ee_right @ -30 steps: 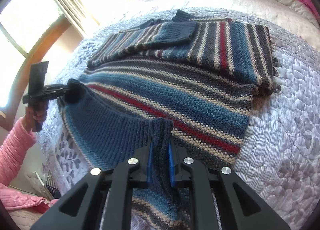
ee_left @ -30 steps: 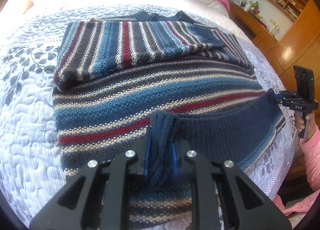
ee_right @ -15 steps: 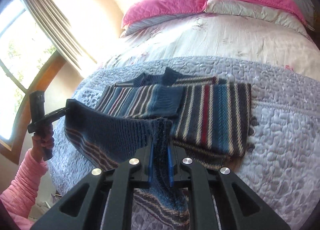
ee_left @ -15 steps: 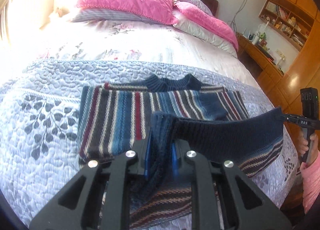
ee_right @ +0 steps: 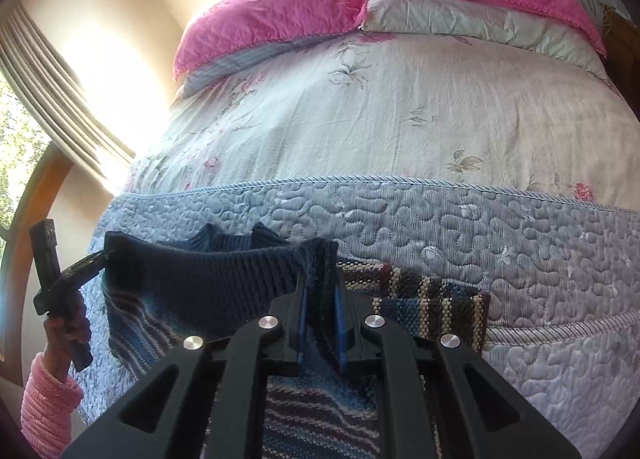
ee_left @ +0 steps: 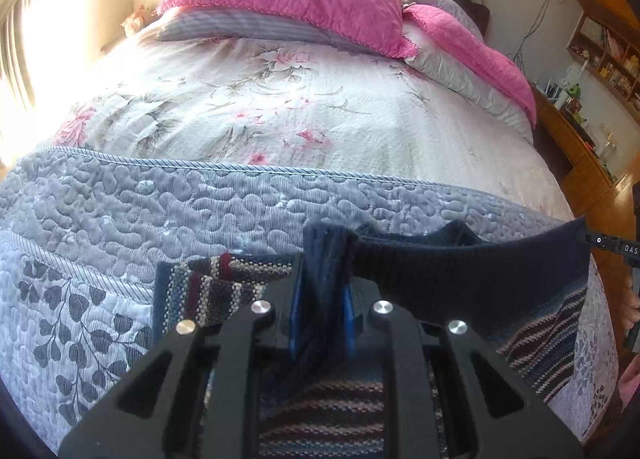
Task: Fold small clothes
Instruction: 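Lay the hem over the collar and open both tools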
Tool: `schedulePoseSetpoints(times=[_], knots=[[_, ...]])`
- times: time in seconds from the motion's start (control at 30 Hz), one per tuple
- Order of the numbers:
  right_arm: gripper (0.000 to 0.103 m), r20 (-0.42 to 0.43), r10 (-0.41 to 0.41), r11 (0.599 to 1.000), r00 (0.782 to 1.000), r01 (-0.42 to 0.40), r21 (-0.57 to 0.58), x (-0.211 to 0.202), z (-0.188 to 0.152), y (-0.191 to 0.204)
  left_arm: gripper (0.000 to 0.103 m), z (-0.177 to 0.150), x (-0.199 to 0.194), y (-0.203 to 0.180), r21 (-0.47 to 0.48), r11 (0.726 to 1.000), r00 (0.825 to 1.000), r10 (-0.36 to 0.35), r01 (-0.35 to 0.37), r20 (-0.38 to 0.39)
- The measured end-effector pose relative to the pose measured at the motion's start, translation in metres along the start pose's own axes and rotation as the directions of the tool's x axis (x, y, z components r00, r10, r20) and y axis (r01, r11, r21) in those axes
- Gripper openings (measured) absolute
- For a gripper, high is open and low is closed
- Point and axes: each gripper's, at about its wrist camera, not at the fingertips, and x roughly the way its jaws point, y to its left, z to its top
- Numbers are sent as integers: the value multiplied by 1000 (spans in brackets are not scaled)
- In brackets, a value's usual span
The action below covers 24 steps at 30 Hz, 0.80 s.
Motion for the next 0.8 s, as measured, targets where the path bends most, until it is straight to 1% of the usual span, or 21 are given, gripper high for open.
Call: schedulePoseSetpoints(times=[0.1, 0.23, 0.37, 0.47, 0.53, 0.63, 0.67, 0.7, 0.73, 0.8], knots=[[11, -25, -12, 1000, 1000, 13, 28, 22, 1, -11, 15, -5, 25, 2, 9, 1000, 999, 30, -30, -33], [11, -59, -39, 998, 997, 42, 41, 48, -1, -23, 16, -10, 54, 6, 12, 999, 996, 51, -51, -78], [11, -92, -53, 996, 994, 59, 72, 72, -6, -37, 18, -14, 76, 10, 6, 997, 991, 72, -72, -109], [12, -111, -60, 993, 992, 71, 95, 88, -12, -45, 24, -19, 88, 14, 4, 995, 988, 99, -99, -117], [14, -114, -56, 991, 992, 70, 115, 95, -16, -51, 27, -23, 94, 17, -8, 994, 988, 103, -105, -118], [16, -104, -30, 987, 994, 46, 152, 97, -20, -58, 32, -26, 97, 20, -43, 993, 988, 104, -109, -114], [20, -101, -23, 986, 995, 40, 161, 94, -21, -59, 35, -27, 95, 21, -58, 992, 988, 108, -115, -110], [27, -96, -21, 985, 995, 37, 168, 90, -22, -60, 36, -28, 92, 22, -70, 990, 988, 111, -119, -106], [30, -85, -23, 985, 996, 37, 169, 82, -24, -59, 39, -28, 86, 21, -80, 989, 988, 115, -123, -100], [31, -68, -38, 989, 997, 47, 141, 63, -27, -56, 54, -29, 68, 21, -99, 985, 988, 137, -143, -70]])
